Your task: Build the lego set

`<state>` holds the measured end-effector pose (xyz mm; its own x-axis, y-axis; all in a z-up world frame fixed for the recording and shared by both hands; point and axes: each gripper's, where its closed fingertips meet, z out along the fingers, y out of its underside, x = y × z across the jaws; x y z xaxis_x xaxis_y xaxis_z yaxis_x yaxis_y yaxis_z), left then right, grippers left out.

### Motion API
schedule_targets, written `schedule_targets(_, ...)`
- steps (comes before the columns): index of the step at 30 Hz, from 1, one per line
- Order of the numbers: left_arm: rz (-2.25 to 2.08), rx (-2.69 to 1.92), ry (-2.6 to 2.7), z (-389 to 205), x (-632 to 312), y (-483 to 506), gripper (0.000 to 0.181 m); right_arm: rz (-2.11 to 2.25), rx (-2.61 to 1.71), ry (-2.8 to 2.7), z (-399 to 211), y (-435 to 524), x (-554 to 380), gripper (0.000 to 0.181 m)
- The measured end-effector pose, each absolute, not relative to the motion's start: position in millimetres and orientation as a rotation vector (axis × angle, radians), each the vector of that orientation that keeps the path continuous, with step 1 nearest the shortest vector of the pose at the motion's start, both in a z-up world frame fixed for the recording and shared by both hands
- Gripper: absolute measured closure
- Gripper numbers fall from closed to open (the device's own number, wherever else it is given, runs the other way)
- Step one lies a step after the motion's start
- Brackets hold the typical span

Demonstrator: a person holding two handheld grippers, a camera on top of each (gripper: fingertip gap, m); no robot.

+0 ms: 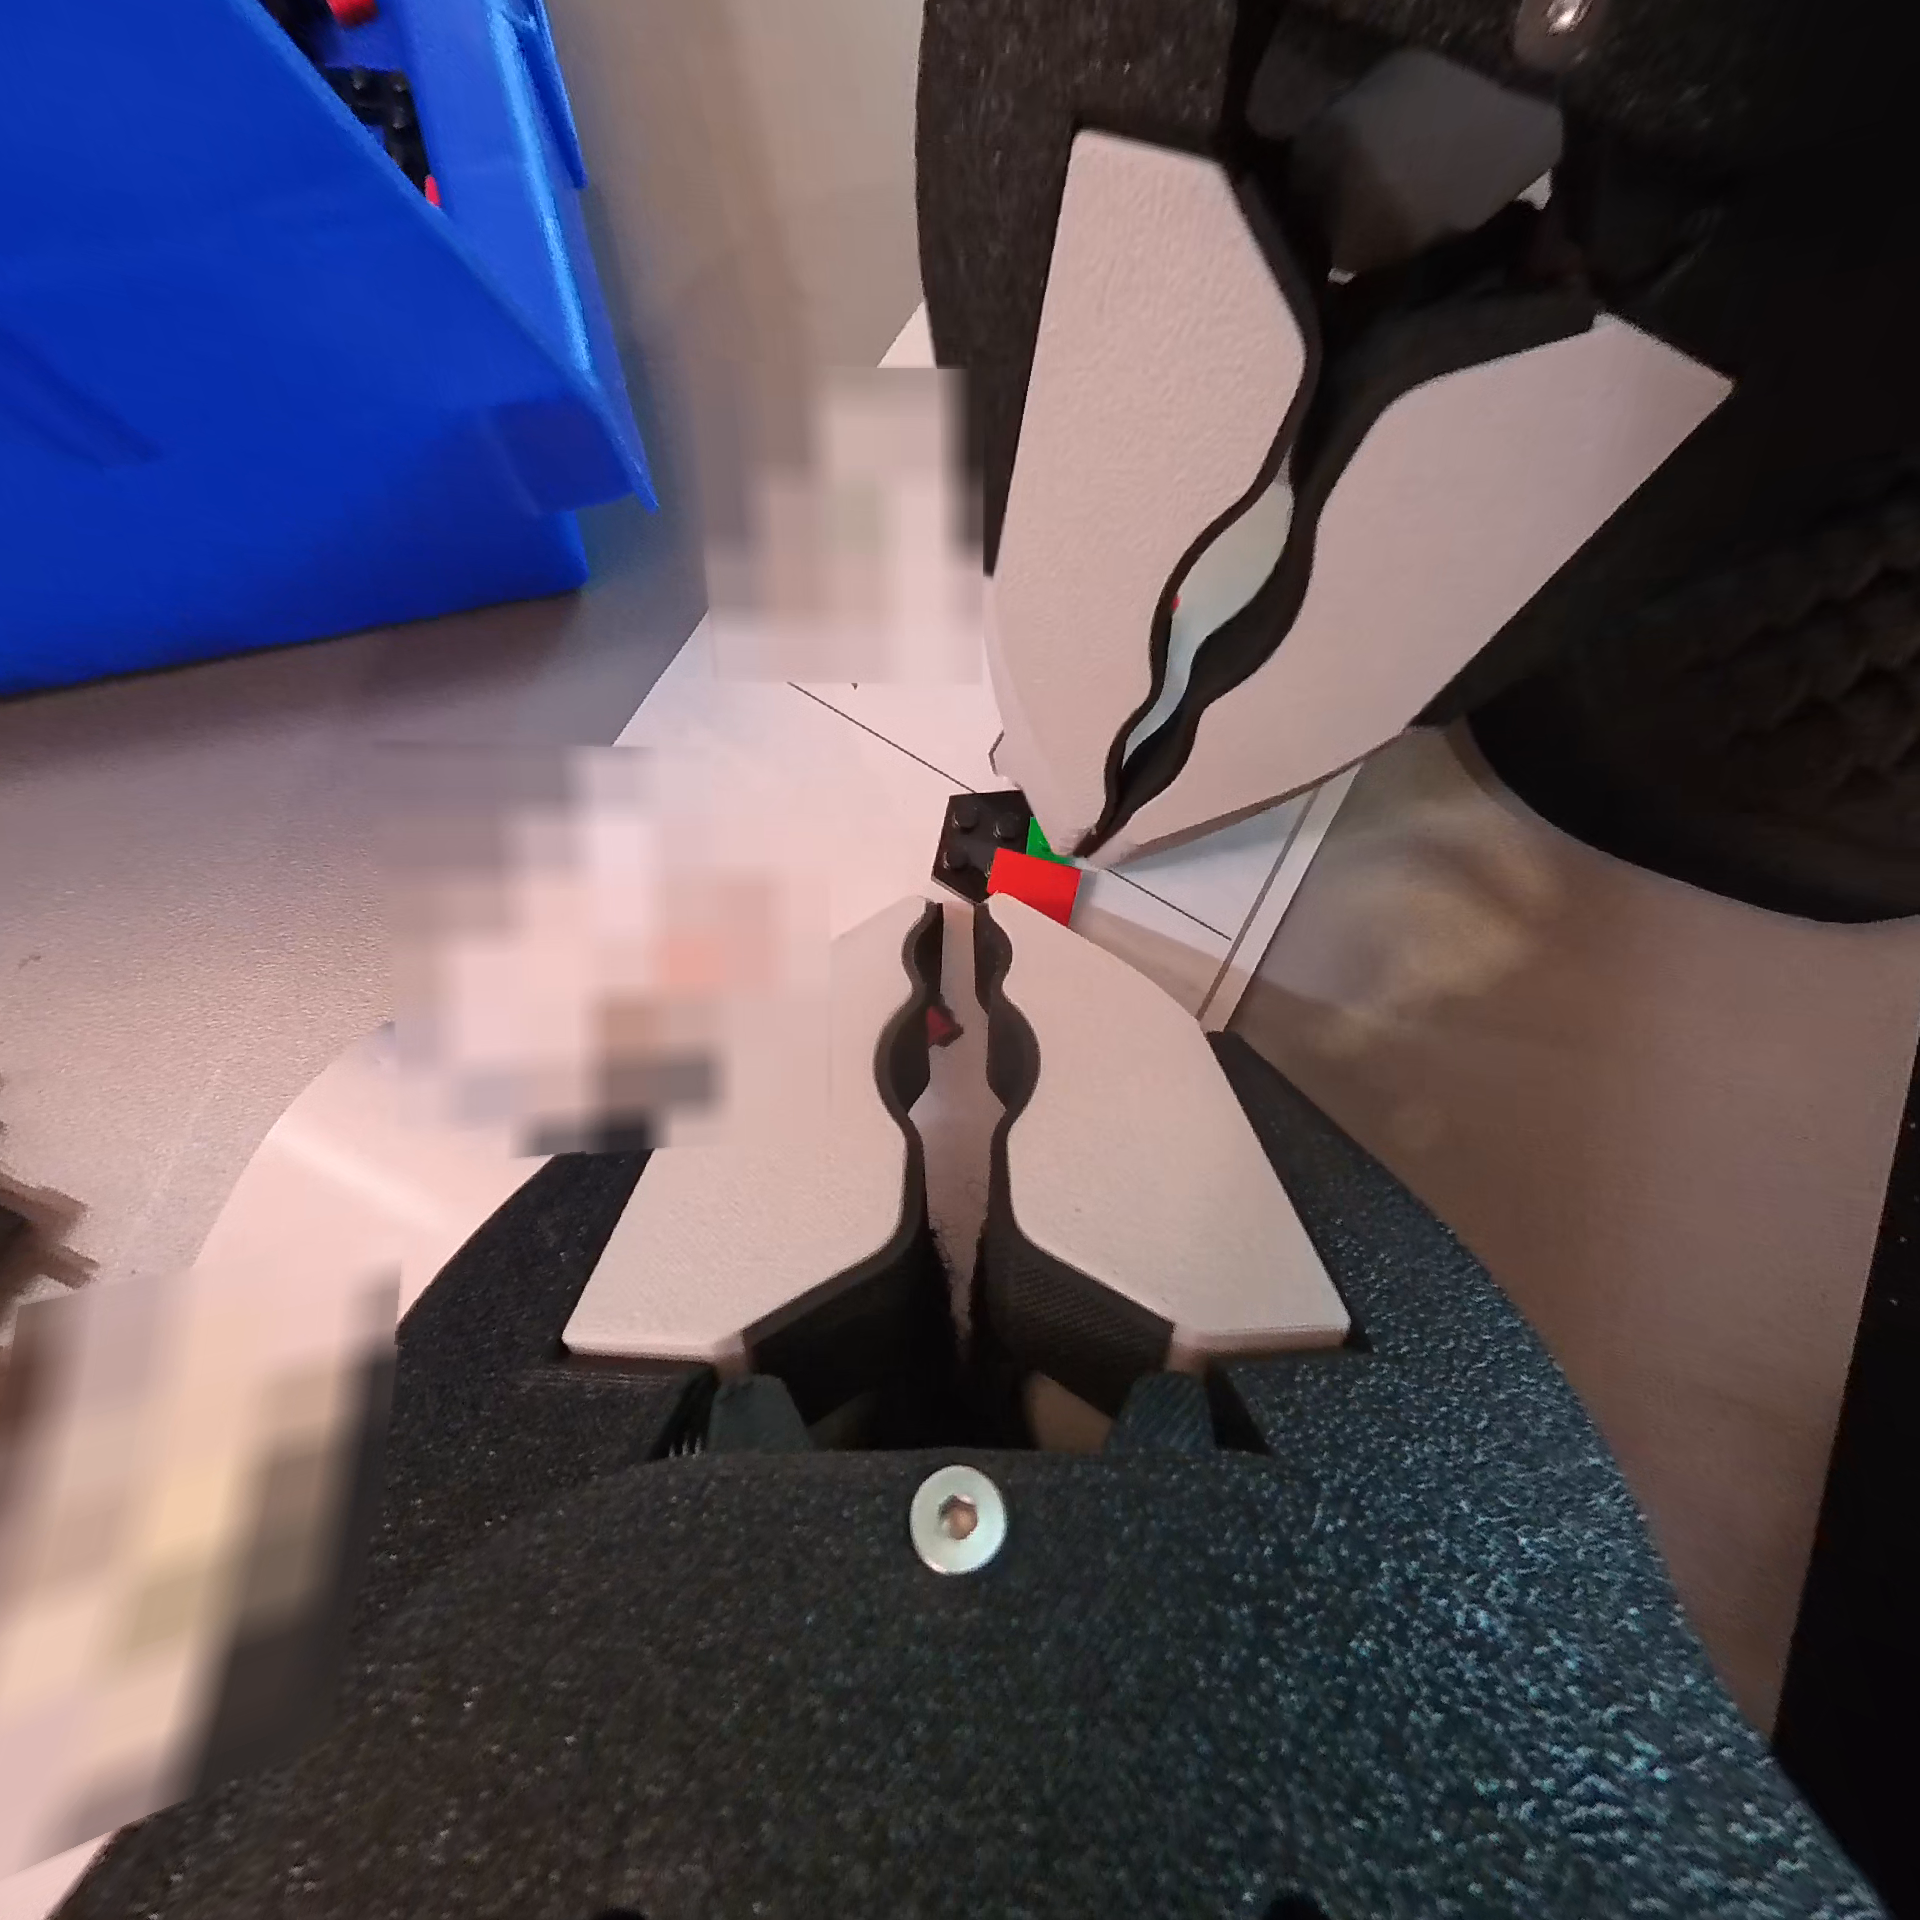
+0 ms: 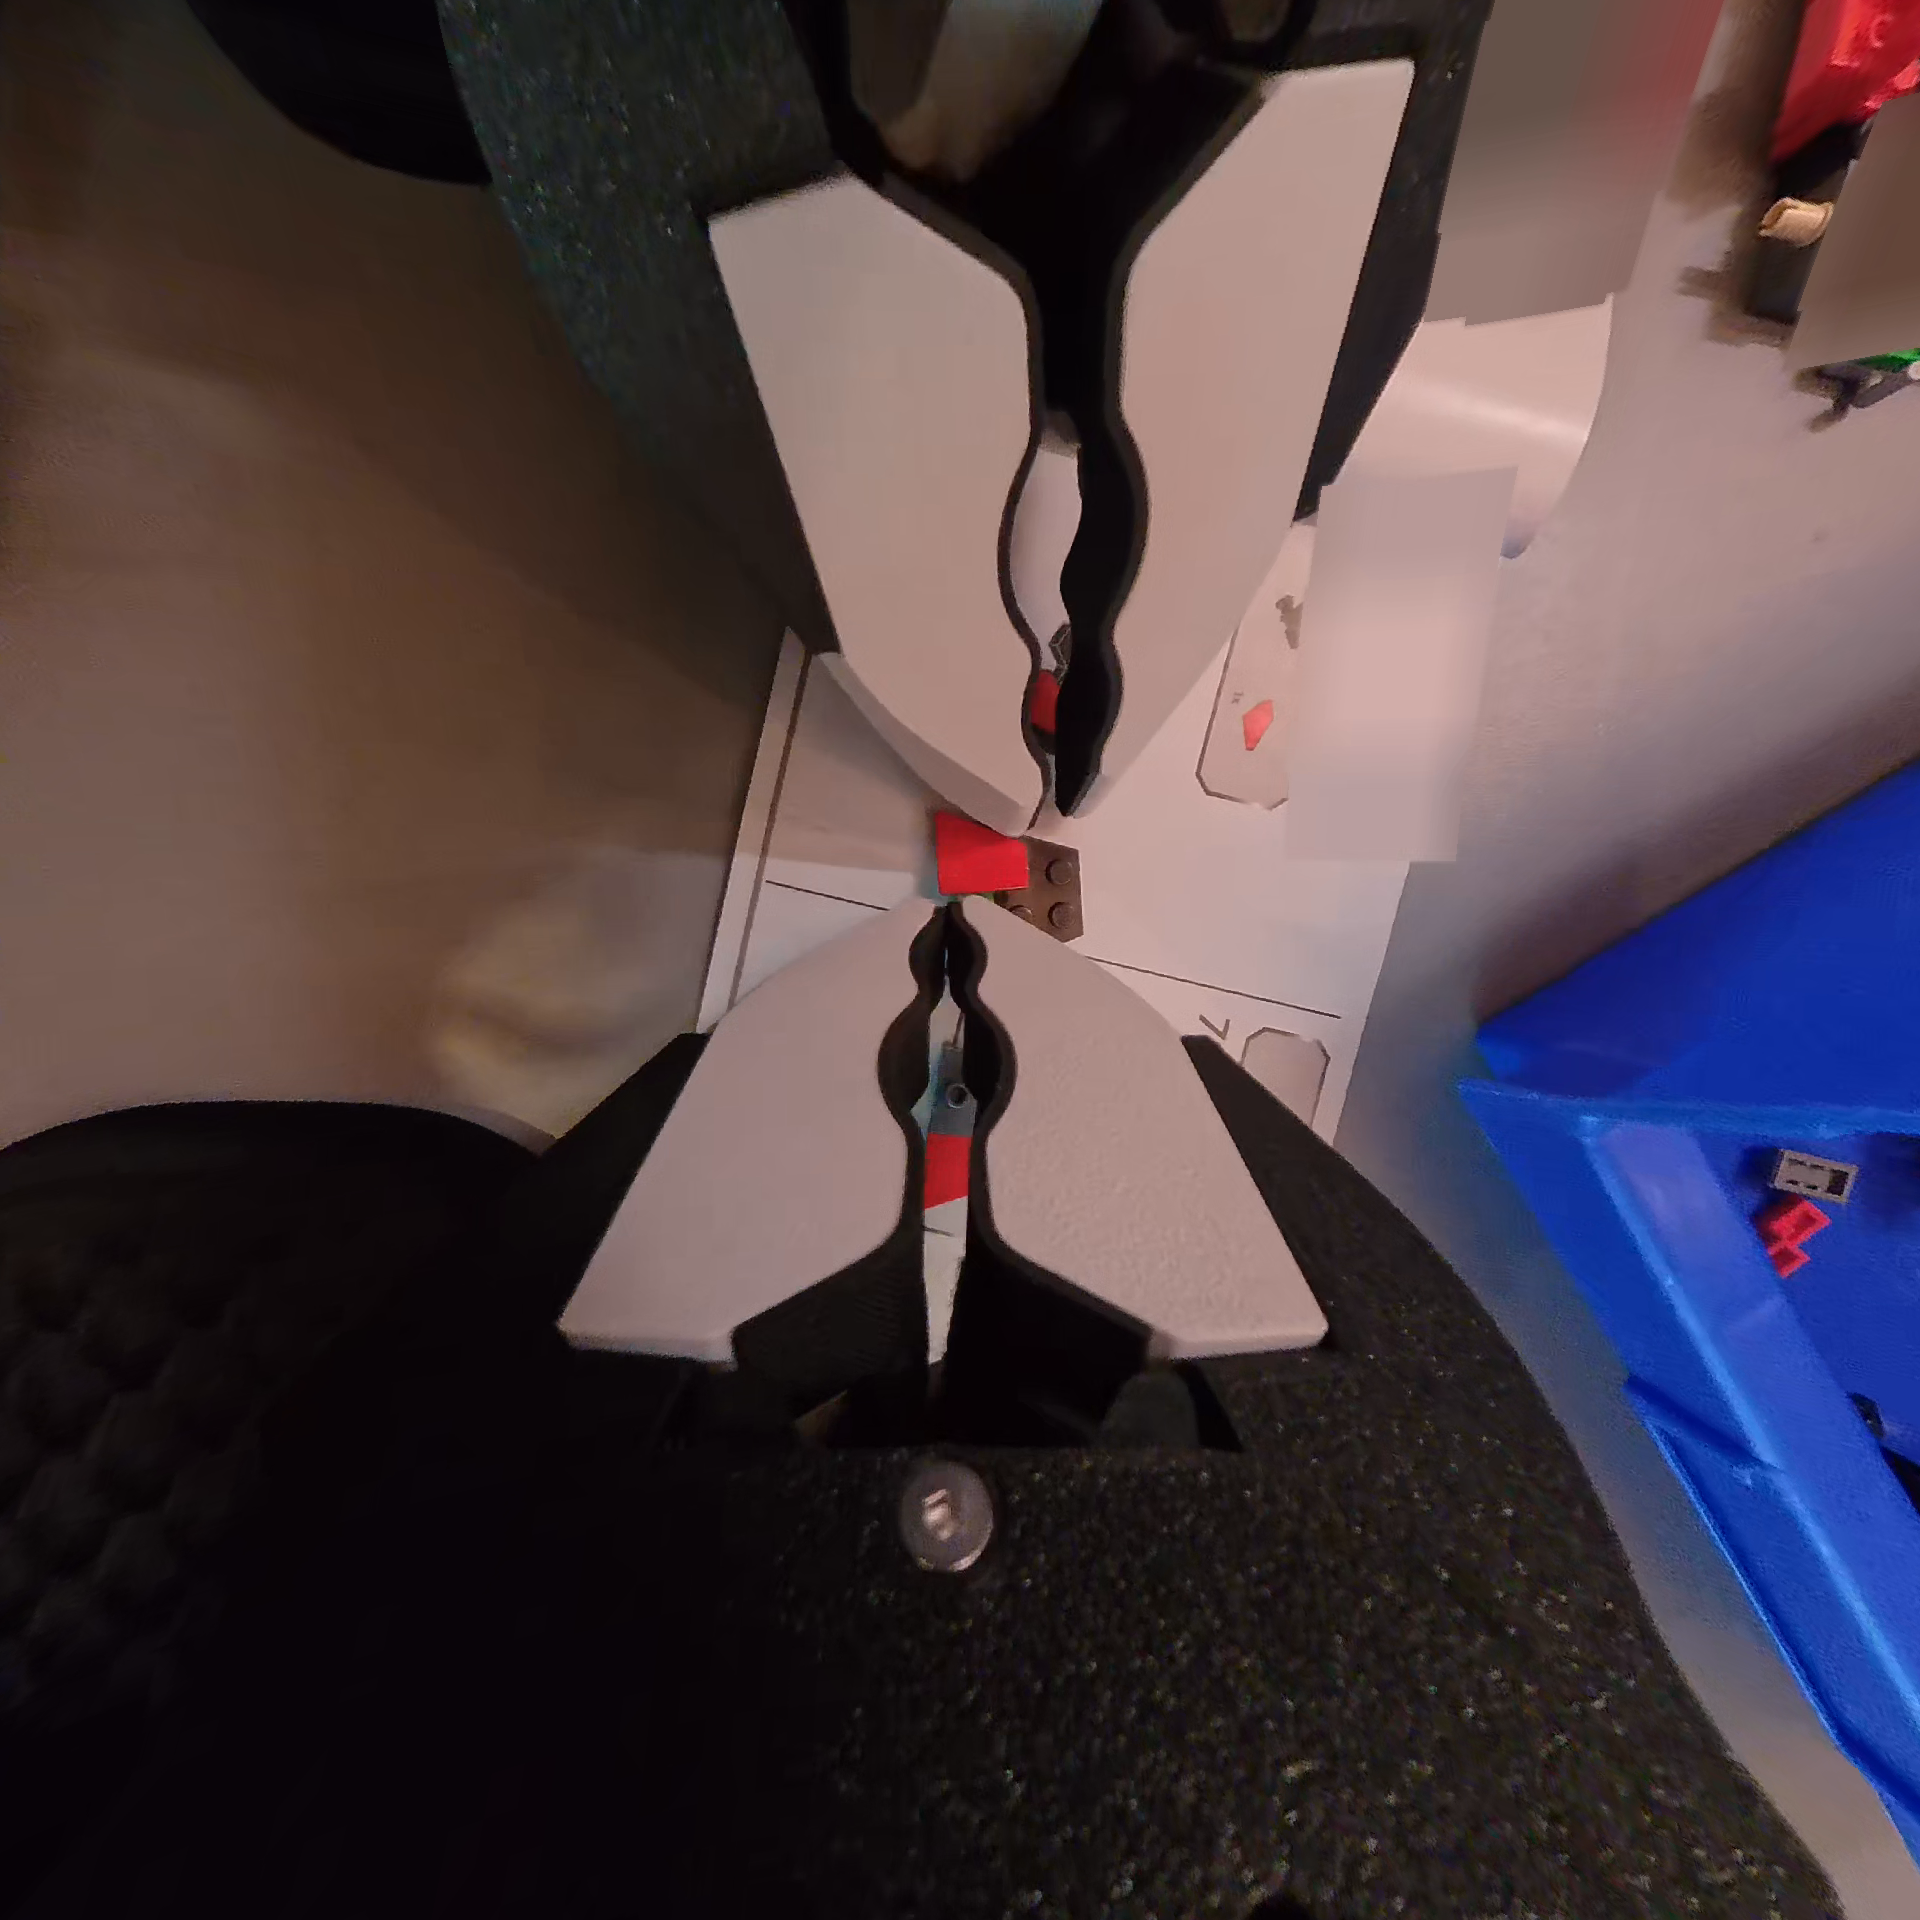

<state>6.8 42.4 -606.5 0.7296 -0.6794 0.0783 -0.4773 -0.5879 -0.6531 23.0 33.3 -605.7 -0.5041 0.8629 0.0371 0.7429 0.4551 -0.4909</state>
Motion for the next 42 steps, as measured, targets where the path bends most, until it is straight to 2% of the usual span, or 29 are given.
schedule_targets(1,-0.426,-2.314,0.869,-606.6,6.2,42.3,0.177,0.605,-1.381,-2.422,-605.1,34.6,23.1,0.181)
schedule_targets(16,-0.464,-2.310,0.887,-605.7,7.4,34.6,0.176,0.611,-1.404,-2.374,-604.1,38.3,10.6,0.181)
schedule_targets(23,-0.532,-2.281,0.922,-603.2,17.2,28.7,0.167,0.614,-1.464,-2.341,-604.4,38.9,10.6,0.181)
schedule_targets(35,-0.513,-2.312,0.902,-605.5,17.3,31.2,0.181,0.628,-1.846,-2.112,-606.1,40.1,13.6,0.181)
schedule_targets(42,-0.480,-2.337,0.878,-610.4,10.3,36.1,0.181,0.638,-2.058,-2.003,-607.7,36.8,19.2,0.181)
